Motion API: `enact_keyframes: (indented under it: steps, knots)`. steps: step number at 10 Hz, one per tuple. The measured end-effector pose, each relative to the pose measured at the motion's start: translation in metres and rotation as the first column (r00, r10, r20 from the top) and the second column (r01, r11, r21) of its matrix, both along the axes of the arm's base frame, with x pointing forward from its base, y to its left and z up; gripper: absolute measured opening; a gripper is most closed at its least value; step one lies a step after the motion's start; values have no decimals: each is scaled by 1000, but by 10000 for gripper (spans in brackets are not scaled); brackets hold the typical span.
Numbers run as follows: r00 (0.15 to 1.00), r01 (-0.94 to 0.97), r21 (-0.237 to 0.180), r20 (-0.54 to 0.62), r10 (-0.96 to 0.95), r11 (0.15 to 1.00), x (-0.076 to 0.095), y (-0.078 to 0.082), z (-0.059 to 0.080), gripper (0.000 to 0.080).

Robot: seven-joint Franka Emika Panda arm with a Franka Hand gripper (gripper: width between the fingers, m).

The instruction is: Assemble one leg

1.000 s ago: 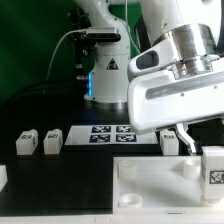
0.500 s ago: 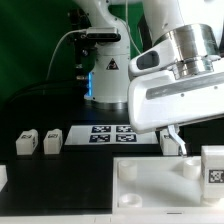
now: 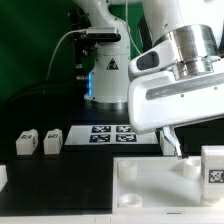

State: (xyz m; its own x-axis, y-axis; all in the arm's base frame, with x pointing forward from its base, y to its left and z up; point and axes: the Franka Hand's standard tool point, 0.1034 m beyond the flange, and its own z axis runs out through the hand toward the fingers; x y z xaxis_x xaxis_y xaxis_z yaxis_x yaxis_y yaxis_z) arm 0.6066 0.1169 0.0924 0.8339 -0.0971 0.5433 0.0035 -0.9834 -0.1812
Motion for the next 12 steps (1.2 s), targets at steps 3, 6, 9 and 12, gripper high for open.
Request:
enact_keyframes:
  steps: [3,6,9,12]
  knots:
    - [1000,0,0,0,0,1000,0,0,0,649]
    - [982,122,77,-153,-109,990,6,17,24,649]
    - [921,69,70,-389,-36,995,4,4,10,649]
    - [822,48,110,-570,23,993,-4,-7,3,649]
